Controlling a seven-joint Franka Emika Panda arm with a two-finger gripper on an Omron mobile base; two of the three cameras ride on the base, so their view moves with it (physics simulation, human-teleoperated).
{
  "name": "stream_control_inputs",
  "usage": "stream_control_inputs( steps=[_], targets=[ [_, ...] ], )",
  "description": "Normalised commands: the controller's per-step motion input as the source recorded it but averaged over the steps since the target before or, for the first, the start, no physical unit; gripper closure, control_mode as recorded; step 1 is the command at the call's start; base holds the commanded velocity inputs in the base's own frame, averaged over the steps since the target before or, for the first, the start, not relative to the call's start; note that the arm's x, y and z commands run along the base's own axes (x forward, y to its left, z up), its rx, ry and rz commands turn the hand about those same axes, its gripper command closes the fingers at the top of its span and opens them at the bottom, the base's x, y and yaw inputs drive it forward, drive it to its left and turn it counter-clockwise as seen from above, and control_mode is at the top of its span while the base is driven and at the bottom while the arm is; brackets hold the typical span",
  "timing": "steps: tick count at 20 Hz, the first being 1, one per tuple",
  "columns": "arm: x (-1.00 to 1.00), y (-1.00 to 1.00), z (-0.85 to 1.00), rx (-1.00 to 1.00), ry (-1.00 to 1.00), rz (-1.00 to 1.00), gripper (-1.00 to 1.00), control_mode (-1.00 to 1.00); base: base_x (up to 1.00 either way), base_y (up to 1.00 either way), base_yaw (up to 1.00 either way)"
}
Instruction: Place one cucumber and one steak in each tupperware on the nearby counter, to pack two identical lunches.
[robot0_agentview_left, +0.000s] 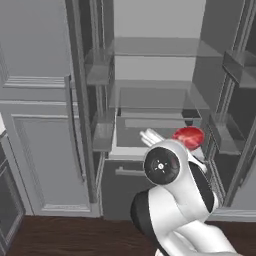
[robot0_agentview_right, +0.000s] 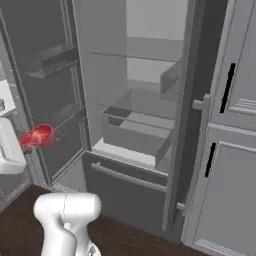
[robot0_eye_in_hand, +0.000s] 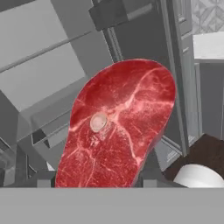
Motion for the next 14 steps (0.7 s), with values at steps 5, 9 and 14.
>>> stream_control_inputs(
  steps=[5,9,14],
  targets=[
    [0.0,0.0,0.0,0.0,0.0,0.0,1.0,1.0,-0.5,0.05,0.82],
    [0.0,0.0,0.0,0.0,0.0,0.0,1.0,1.0,-0.31,0.65,0.77],
    [0.0,0.0,0.0,0.0,0.0,0.0,1.0,1.0,0.37,0.99,0.58]
  ],
)
